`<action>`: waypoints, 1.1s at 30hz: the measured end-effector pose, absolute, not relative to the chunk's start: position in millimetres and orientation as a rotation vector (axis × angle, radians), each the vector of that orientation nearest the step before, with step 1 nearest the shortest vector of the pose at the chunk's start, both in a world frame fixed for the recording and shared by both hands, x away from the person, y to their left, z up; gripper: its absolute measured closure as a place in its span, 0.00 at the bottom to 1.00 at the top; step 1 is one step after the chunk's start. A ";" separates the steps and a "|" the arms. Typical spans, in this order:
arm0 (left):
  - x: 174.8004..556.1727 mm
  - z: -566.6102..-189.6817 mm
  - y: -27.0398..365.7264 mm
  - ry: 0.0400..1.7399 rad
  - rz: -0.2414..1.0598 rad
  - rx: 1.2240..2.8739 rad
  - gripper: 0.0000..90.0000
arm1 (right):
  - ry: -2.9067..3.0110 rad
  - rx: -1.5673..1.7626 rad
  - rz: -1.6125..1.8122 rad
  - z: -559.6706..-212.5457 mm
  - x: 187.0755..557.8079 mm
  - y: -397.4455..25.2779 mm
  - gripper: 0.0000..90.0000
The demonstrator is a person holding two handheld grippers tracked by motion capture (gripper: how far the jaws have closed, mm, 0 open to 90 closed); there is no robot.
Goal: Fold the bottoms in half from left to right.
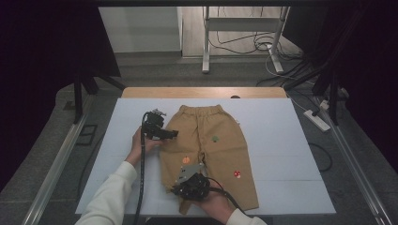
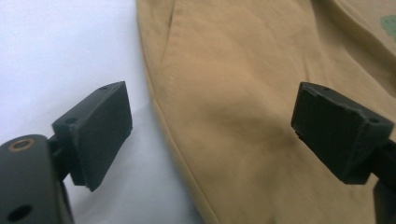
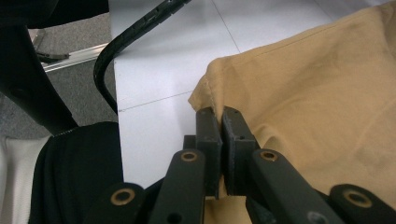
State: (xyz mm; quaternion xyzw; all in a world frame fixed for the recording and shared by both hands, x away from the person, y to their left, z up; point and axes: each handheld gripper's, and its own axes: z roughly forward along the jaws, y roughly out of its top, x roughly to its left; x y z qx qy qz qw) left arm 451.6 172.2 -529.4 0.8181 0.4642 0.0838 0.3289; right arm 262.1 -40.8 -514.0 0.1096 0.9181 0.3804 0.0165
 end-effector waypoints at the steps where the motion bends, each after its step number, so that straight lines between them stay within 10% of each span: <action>1: 453.1 -531.0 172.6 1.222 0.213 2.141 0.14 | 2.855 0.340 1.191 -514.4 262.5 -40.8 0.96; 18: 462.0 -536.5 171.8 1.244 0.192 2.122 0.17 | 2.857 0.343 1.187 -515.0 262.9 -41.5 0.96; 29: 458.4 -535.2 165.4 1.147 0.042 2.134 0.85 | 2.857 0.340 1.181 -515.0 262.8 -42.3 0.96; 33: 457.0 -532.4 166.4 1.127 0.022 2.135 0.93 | 2.857 0.343 1.181 -514.6 263.1 -43.0 0.96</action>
